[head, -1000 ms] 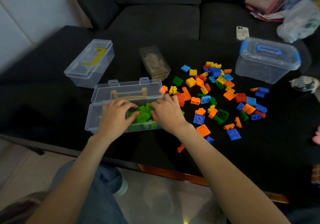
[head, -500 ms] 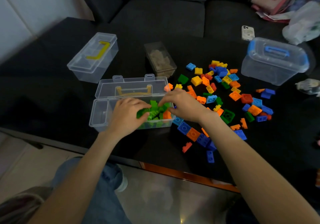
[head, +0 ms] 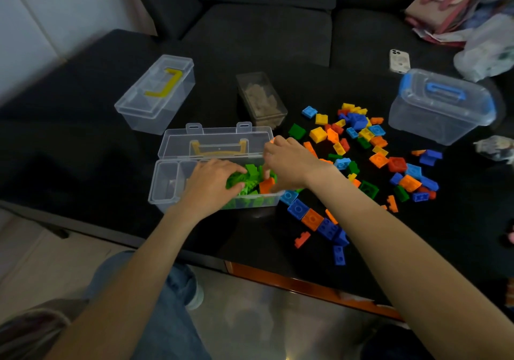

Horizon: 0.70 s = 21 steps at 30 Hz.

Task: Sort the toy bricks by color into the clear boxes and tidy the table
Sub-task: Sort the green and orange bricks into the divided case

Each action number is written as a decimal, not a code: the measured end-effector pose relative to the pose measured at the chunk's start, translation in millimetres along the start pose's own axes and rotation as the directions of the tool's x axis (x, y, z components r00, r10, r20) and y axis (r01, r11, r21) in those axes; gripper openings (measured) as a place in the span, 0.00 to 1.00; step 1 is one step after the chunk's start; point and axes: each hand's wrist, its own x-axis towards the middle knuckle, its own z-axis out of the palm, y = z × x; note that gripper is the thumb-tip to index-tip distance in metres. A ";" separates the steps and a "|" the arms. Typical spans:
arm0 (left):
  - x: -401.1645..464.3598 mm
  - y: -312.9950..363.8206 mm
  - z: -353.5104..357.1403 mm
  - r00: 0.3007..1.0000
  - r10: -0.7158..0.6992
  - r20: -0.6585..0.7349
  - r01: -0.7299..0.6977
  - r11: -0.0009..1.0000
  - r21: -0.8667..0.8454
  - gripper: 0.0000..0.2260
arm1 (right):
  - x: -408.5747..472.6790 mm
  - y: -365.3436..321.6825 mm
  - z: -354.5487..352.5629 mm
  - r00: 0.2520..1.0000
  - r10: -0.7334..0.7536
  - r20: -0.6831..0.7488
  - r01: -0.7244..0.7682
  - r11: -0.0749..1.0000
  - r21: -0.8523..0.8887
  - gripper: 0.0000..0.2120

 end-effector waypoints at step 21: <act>-64.2 -50.2 -22.2 0.969 -0.238 -0.070 0.219 0.952 -0.213 0.38 | 41.9 -86.5 -5.6 0.939 0.127 -0.319 -0.016 0.944 0.330 0.16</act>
